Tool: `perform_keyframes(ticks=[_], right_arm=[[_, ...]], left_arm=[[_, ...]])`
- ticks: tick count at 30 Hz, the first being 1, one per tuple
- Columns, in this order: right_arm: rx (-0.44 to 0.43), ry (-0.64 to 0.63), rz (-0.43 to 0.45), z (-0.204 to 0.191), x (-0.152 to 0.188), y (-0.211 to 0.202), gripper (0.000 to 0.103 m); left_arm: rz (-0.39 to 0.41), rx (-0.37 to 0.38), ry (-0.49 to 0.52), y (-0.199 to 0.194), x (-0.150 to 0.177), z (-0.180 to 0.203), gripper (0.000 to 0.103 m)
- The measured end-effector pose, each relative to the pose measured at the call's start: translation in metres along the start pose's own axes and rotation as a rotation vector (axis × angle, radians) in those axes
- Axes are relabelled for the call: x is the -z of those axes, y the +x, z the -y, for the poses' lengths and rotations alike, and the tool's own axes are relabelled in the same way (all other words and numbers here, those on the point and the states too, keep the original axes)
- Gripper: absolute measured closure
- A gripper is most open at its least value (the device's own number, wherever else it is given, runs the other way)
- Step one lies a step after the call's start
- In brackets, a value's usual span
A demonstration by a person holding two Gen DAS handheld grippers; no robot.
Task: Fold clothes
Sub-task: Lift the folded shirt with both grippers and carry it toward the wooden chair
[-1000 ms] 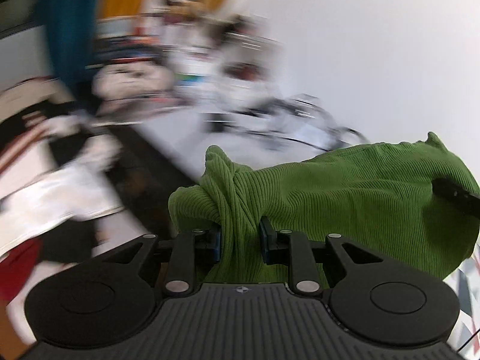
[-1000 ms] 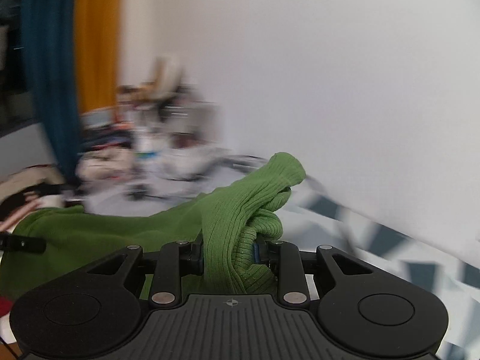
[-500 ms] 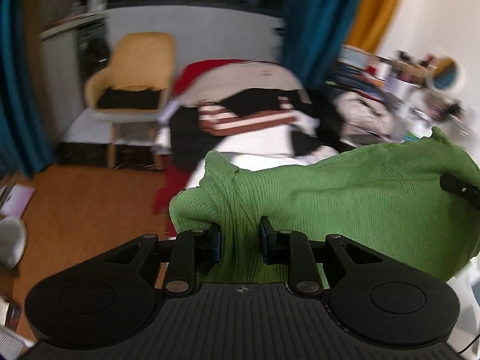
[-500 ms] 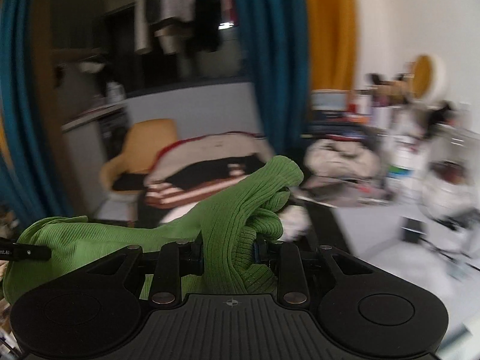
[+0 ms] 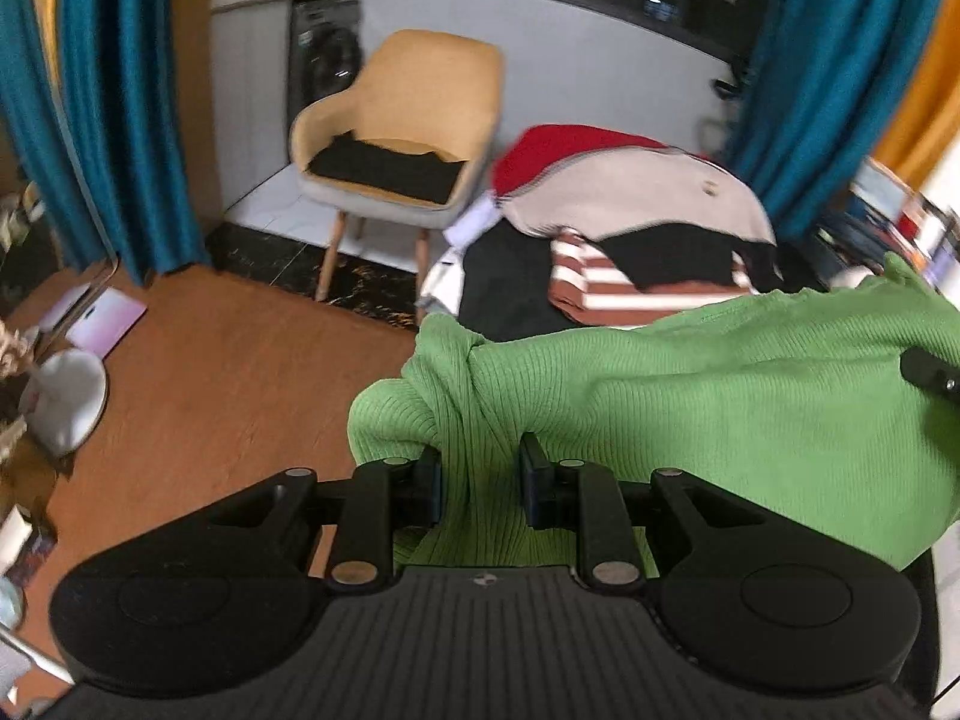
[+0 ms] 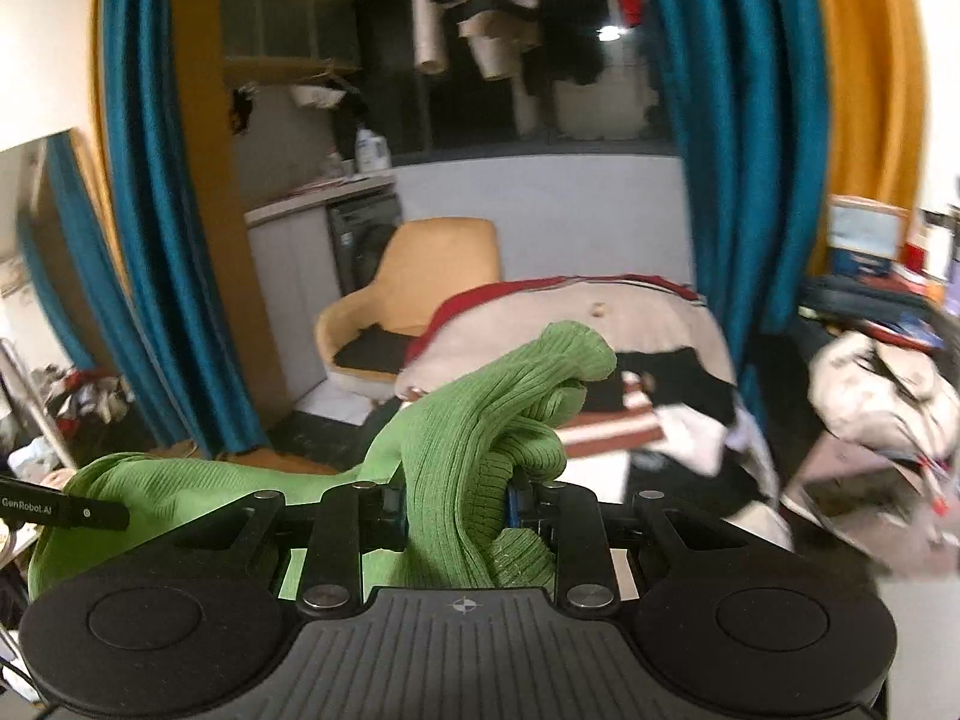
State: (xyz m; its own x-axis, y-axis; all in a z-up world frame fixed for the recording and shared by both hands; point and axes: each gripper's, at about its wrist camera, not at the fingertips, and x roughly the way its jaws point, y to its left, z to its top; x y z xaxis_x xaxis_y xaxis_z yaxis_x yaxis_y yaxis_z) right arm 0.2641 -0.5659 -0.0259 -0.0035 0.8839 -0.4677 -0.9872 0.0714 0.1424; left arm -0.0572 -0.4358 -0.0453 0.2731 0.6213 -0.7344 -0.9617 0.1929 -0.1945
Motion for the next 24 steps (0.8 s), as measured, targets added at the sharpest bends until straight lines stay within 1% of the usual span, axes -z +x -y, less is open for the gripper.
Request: perform_keyframes(ticks=[5,8,11,13,15,18,21,24], right_arm=[[-0.074,-0.038,-0.028,-0.017,-0.025,0.061,0.079],[-0.100,-0.062,-0.042,-0.041,-0.037,0.099,0.079],[-0.105,-0.085,-0.062,-0.075,-0.047,0.138,0.079],[-0.098,-0.093,-0.081,-0.103,-0.055,0.169,0.079],[-0.078,-0.098,-0.100,-0.139,-0.064,0.203,0.079],[-0.048,-0.106,-0.128,-0.192,-0.078,0.254,0.079],[-0.057,-0.071,-0.185,-0.249,-0.096,0.308,0.079],[-0.073,-0.070,-0.201,-0.299,-0.114,0.356,0.079]], left_arm=[[-0.006,-0.035,-0.065,0.025,-0.023,-0.040,0.079],[-0.005,-0.043,-0.095,0.044,-0.039,-0.070,0.079],[-0.008,-0.028,-0.118,0.069,-0.060,-0.113,0.079],[-0.013,-0.009,-0.123,0.091,-0.077,-0.149,0.079],[-0.029,0.021,-0.126,0.118,-0.100,-0.194,0.079],[-0.111,0.054,-0.171,0.151,-0.137,-0.261,0.079],[-0.146,0.031,-0.128,0.172,-0.173,-0.313,0.079],[-0.165,0.002,-0.112,0.189,-0.201,-0.354,0.079]])
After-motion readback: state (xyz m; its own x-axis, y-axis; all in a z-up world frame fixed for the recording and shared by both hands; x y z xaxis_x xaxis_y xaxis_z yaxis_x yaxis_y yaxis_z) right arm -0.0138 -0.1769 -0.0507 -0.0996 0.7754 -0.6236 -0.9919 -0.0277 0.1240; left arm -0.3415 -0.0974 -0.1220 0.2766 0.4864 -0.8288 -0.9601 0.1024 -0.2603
